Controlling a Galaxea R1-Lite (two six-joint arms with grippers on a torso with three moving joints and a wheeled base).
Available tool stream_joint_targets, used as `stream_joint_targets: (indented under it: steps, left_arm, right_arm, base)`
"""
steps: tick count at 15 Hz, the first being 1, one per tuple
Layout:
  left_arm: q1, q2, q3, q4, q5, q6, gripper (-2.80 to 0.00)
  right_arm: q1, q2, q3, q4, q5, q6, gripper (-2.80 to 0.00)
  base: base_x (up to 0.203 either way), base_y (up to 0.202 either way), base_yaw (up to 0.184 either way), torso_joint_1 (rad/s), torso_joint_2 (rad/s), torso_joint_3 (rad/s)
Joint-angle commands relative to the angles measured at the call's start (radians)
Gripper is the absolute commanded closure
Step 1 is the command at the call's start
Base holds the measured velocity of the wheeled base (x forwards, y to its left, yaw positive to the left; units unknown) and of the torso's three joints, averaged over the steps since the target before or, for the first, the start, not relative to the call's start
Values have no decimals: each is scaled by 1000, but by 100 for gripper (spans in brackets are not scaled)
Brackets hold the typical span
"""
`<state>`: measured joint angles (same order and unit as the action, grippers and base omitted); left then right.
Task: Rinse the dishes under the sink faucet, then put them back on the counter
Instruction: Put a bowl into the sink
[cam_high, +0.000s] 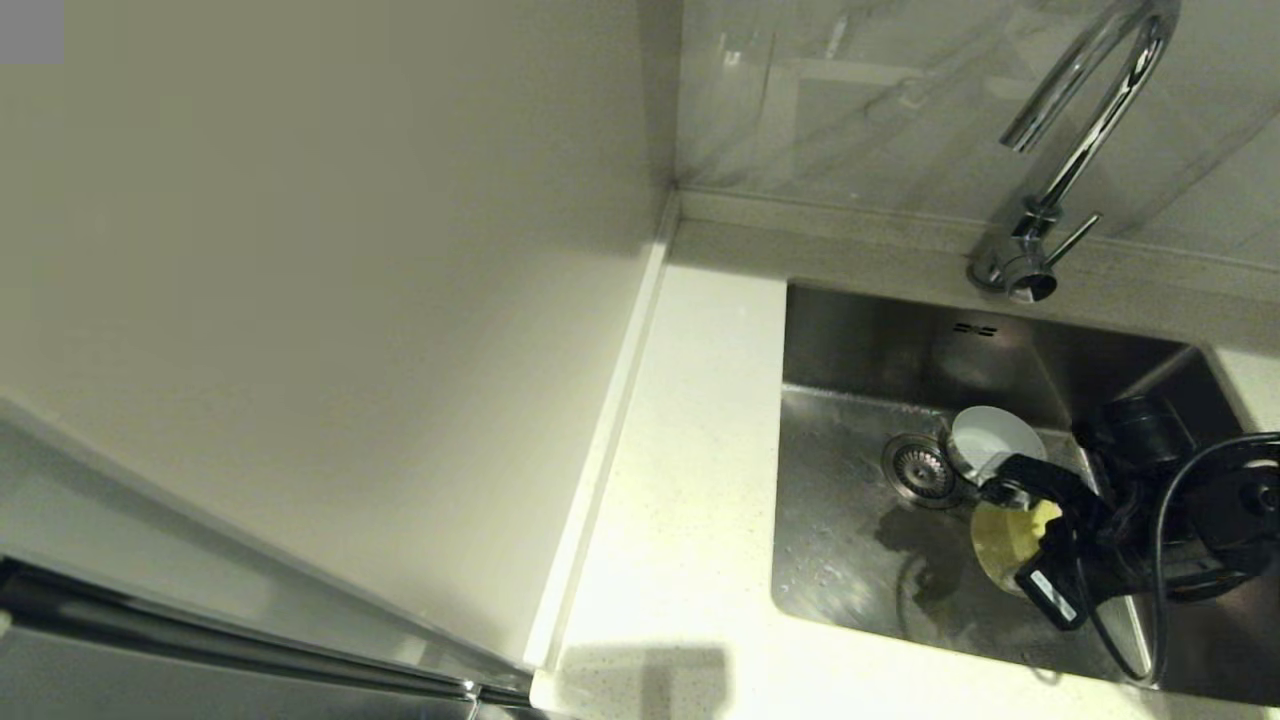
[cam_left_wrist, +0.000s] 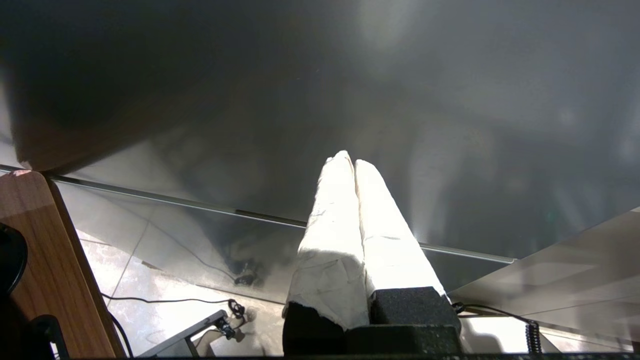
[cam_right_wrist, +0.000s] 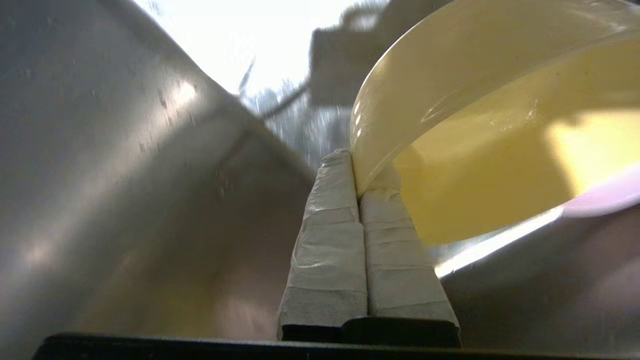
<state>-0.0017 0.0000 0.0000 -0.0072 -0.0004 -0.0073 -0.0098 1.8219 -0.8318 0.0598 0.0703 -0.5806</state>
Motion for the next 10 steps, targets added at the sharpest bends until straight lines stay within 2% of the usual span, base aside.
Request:
stream_joint_targets:
  steps: [1,4,7,9,10]
  left_arm:
    - [0,0,3,0,0,0,0]
    - [0,0,3,0,0,0,0]
    - [0,0,3,0,0,0,0]
    - [0,0,3,0,0,0,0]
    - [0,0,3,0,0,0,0]
  right_arm:
    - [41,14,77,-157,-21,-12,0]
    - [57,75,135,-330,-40,-60,0]
    - [57,124,131,-349,-96,-68,0]
    - [57,137,134,-390,-102,-68,0]
    - [57,140,133,-398,-103,-68,-280]
  base:
    - [0,0,0,0,0,0]
    - [0,0,0,0,0,0]
    - [0,0,0,0,0,0]
    - [0,0,0,0,0,0]
    - [0,0,0,0,0,0]
